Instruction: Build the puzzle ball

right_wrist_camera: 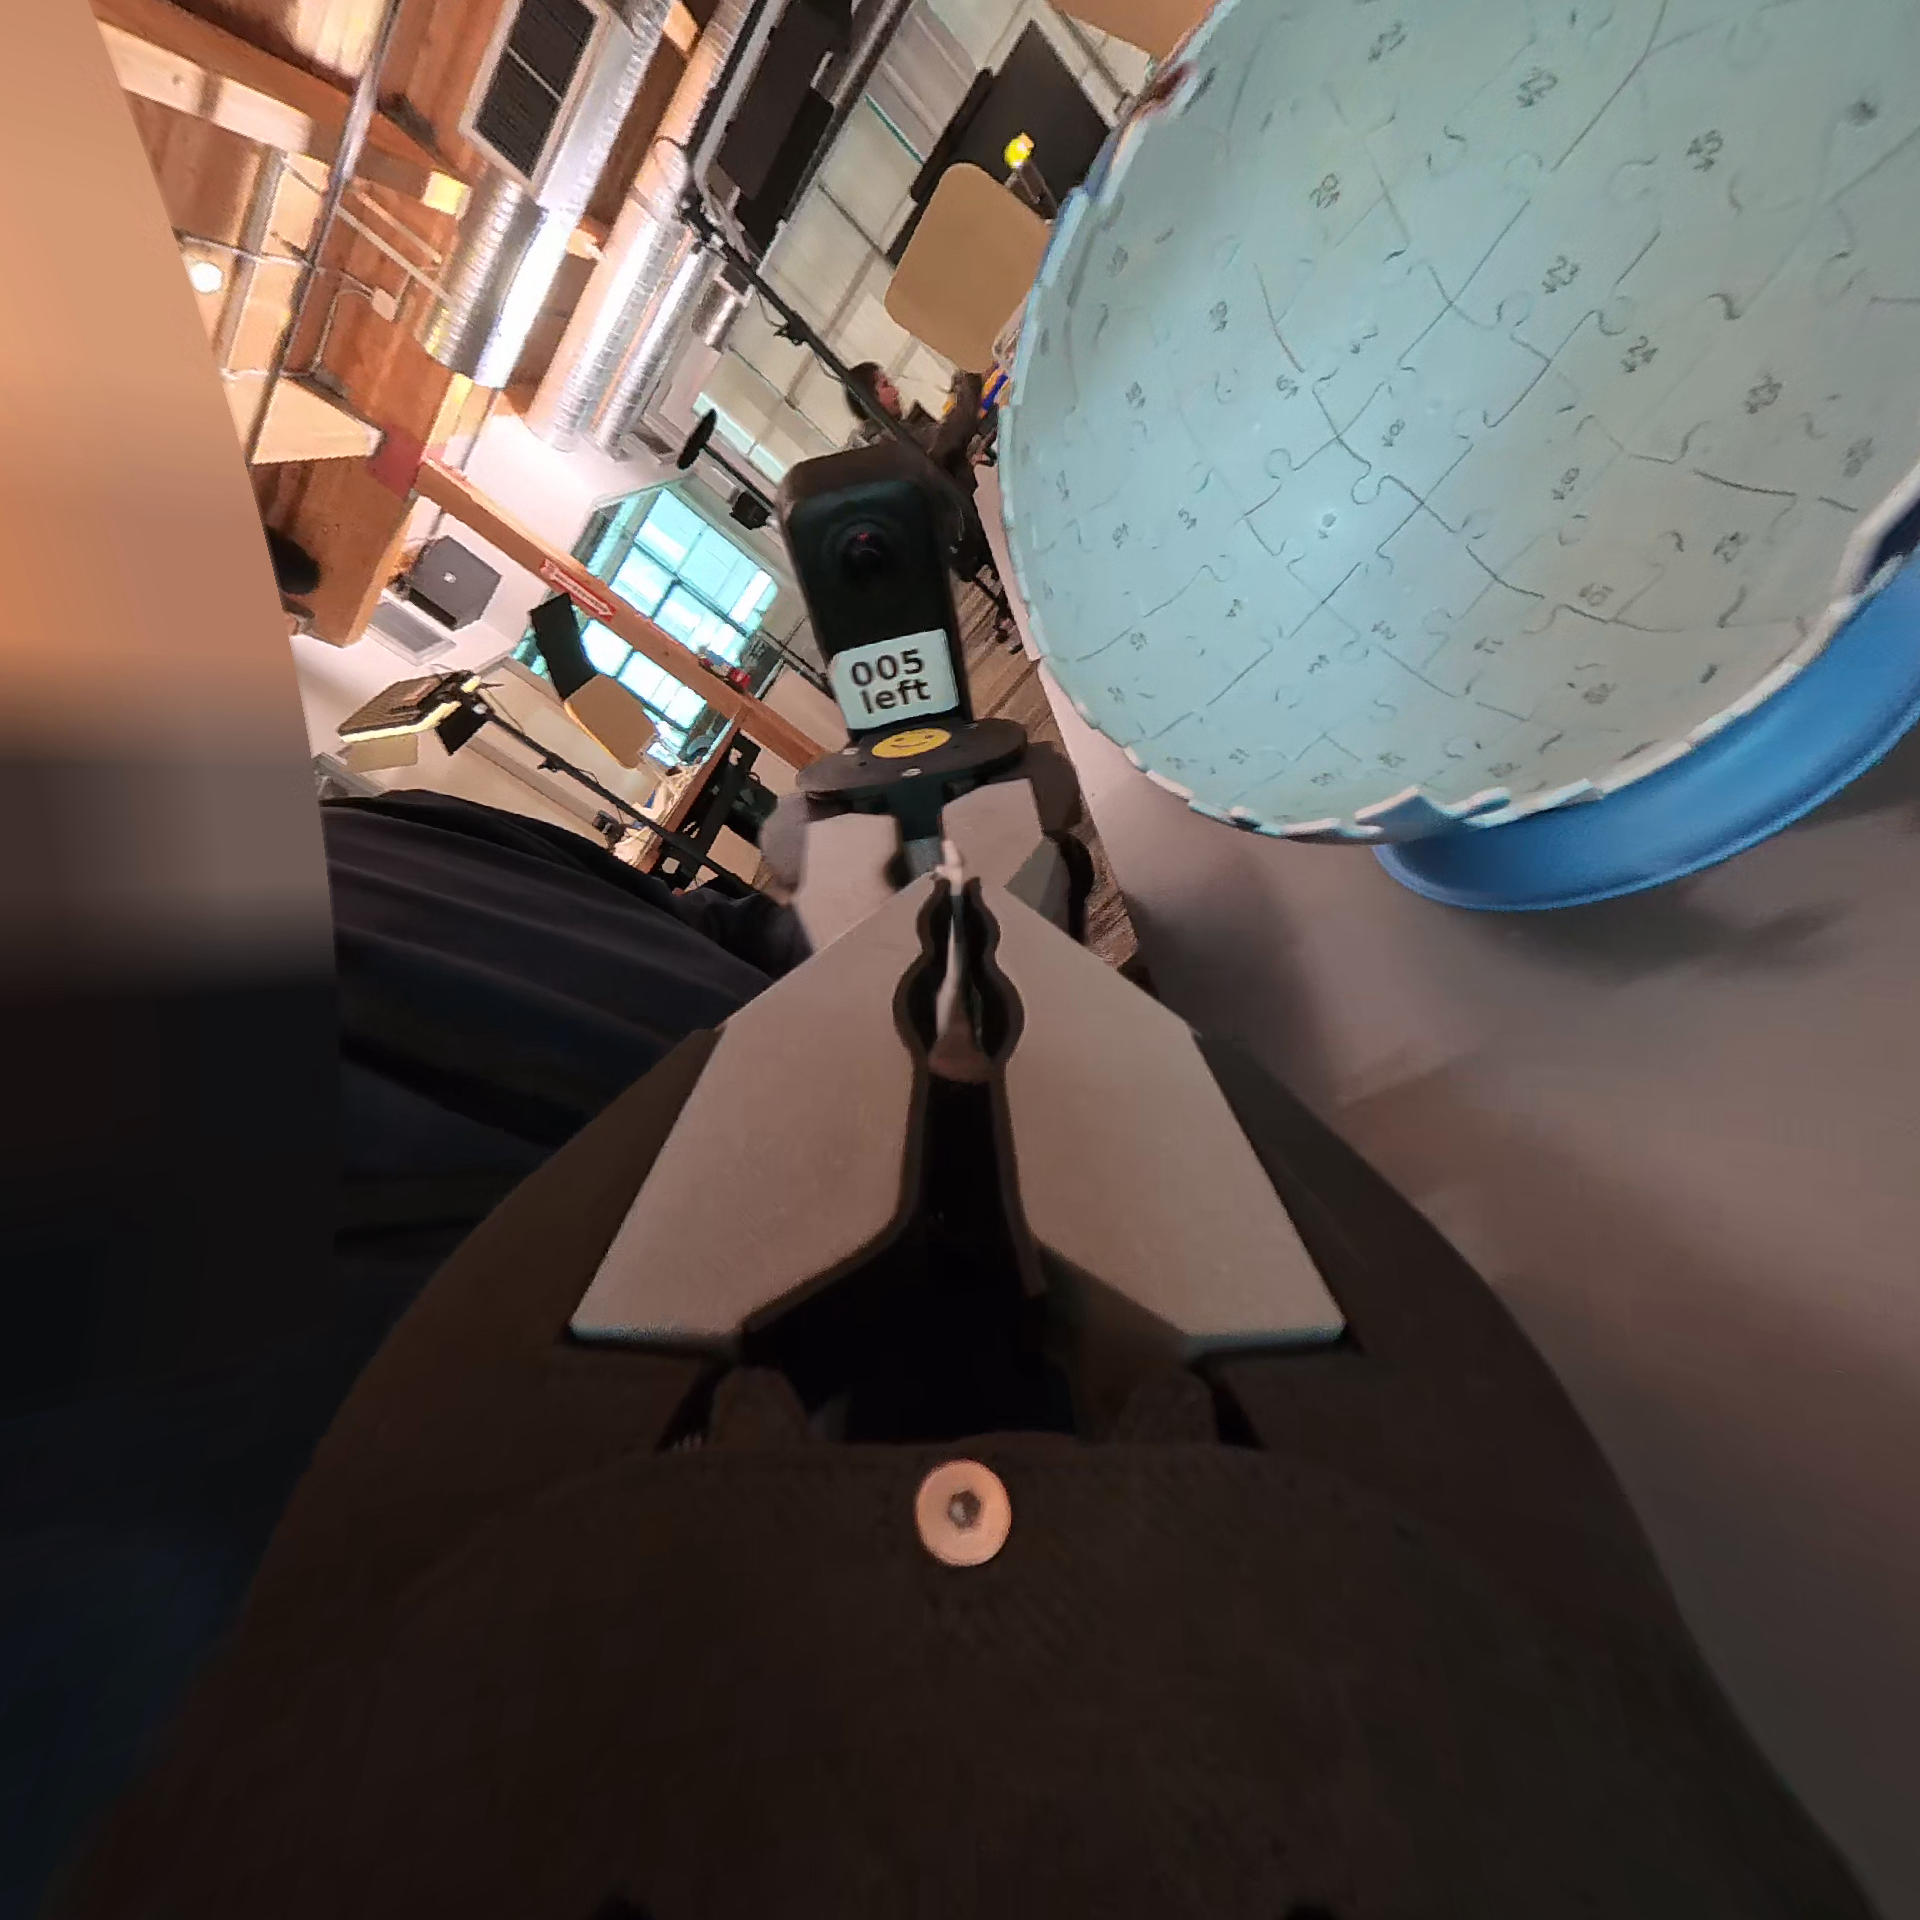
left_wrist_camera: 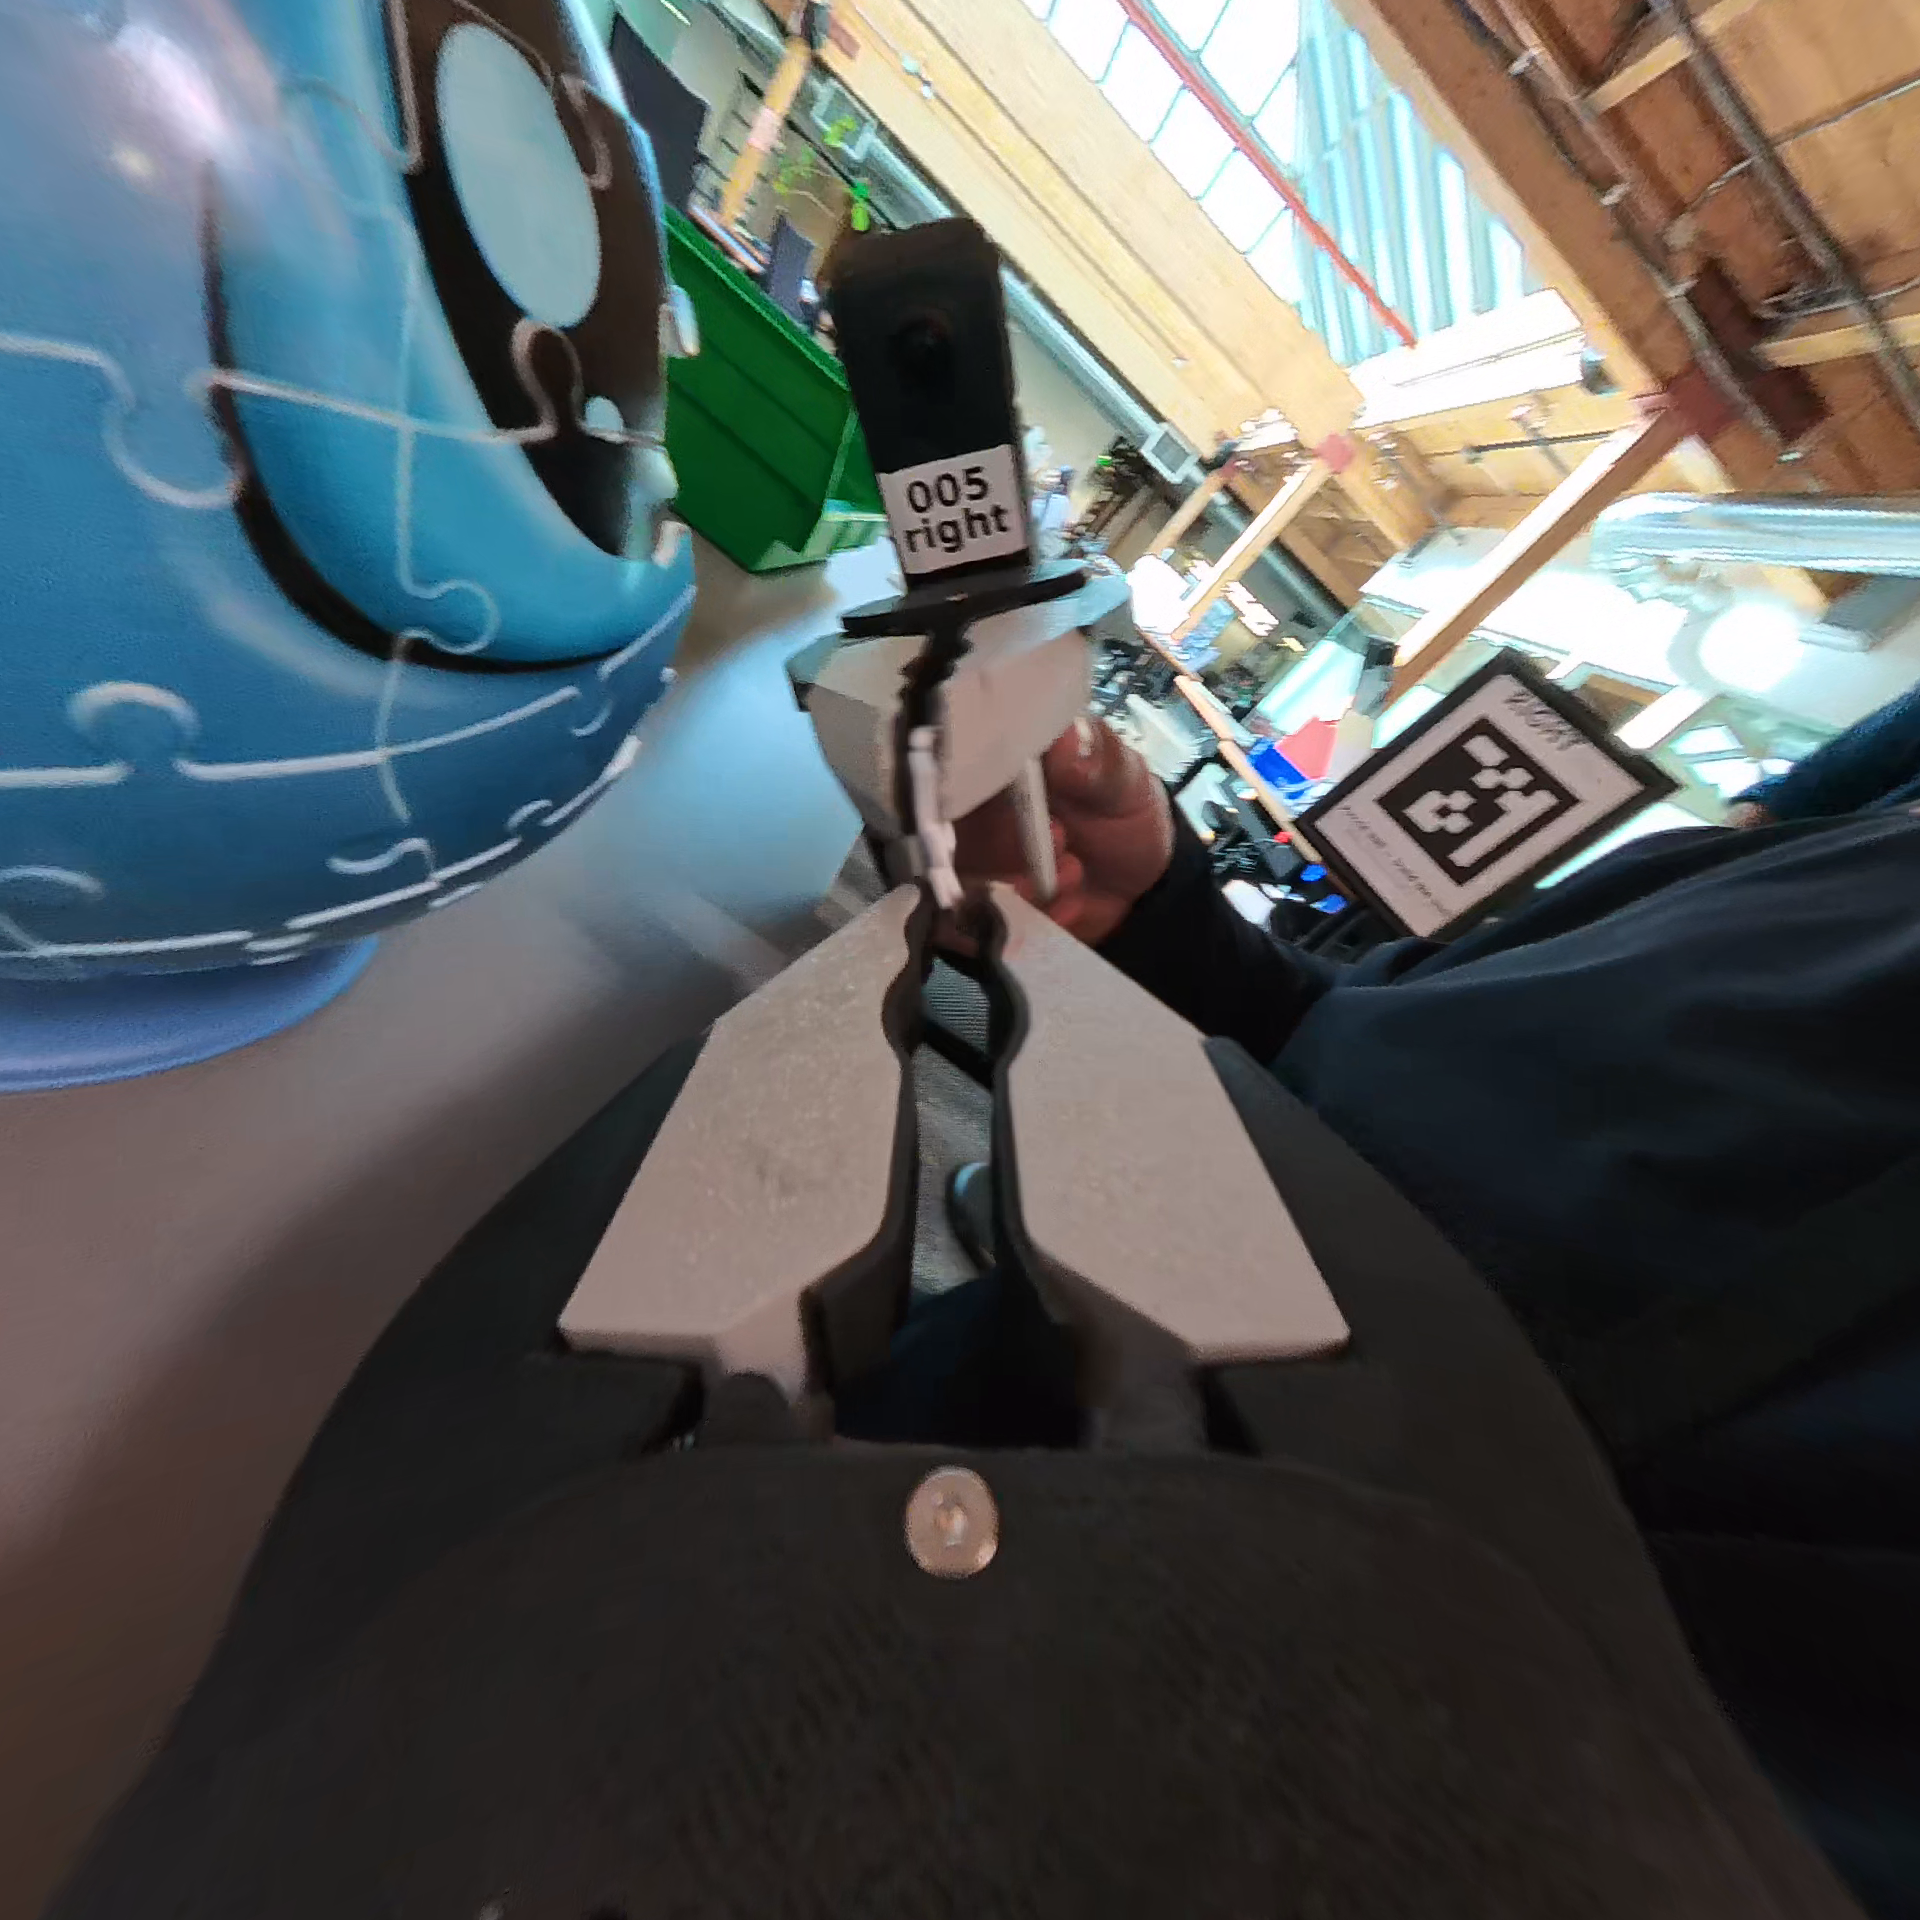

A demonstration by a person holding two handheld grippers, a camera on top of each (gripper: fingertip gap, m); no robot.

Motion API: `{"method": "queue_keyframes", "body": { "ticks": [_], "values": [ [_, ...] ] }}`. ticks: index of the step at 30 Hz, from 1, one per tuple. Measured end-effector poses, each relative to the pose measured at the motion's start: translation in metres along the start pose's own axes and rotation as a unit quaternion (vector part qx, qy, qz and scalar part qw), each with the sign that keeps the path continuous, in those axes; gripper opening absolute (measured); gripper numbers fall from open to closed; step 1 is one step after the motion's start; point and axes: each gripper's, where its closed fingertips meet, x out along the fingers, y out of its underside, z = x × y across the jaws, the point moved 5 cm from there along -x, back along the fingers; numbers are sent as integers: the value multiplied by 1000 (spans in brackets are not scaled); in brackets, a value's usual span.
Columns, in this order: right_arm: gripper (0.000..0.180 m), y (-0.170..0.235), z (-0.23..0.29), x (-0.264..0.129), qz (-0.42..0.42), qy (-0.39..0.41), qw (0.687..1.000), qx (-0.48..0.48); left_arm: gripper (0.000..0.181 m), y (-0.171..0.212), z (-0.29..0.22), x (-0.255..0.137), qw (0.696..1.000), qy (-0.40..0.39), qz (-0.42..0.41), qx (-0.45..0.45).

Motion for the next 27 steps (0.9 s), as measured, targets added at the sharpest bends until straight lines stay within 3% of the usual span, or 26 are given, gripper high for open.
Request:
{"method": "queue_keyframes", "body": {
  "ticks": [7,14,27],
  "values": [
    [9,0,2,-4,-2,4,1000,-13,0,-1,2,-1,1000,-16,-7,10],
    [0,4,-1,-14,-15,23,999,-15,0,-1,3,0,999,4,-25,-23],
    [3,4,-1,-17,-28,4,1000,-9,0,3,4,2,1000,1,-14,-22]
  ]
}}
